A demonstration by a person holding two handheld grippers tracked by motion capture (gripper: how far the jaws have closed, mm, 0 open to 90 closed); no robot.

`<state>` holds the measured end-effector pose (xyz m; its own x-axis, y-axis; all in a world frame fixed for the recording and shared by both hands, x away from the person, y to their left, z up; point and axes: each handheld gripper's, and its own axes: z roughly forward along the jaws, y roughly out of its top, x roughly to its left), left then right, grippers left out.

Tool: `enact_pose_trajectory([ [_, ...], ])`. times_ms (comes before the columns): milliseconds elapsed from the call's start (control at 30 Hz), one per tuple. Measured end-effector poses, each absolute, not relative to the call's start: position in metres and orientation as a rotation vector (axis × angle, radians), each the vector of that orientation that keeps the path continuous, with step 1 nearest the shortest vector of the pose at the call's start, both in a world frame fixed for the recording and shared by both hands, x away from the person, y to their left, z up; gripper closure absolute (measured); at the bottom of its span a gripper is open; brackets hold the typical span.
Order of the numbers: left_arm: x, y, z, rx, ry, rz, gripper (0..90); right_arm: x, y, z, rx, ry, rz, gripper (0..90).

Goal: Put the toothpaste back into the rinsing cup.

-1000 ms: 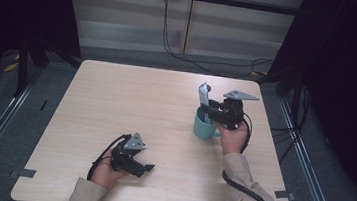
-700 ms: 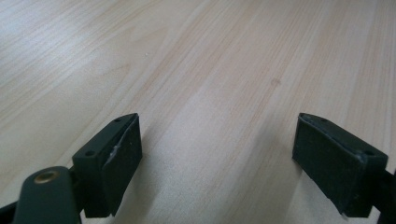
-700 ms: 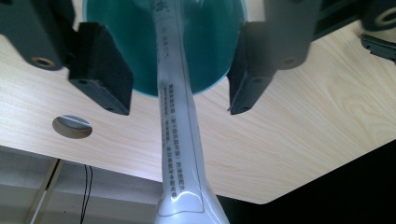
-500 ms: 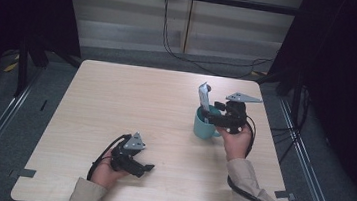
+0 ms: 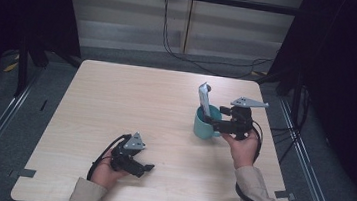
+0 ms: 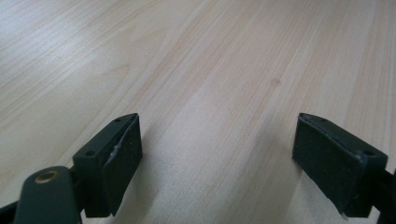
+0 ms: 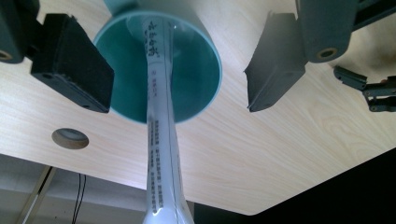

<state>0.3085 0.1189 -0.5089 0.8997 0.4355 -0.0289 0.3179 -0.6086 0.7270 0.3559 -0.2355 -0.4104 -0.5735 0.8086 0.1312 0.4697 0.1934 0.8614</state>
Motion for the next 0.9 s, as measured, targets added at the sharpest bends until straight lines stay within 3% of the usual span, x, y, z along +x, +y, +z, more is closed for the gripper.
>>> enact_pose_trajectory([
  [900, 0.309, 0.119, -0.509, 2.269, 0.538, 0.191, 15.8, 0.320, -0.241, -0.429, 1.124, 2.228, 1.294, 21.2],
])
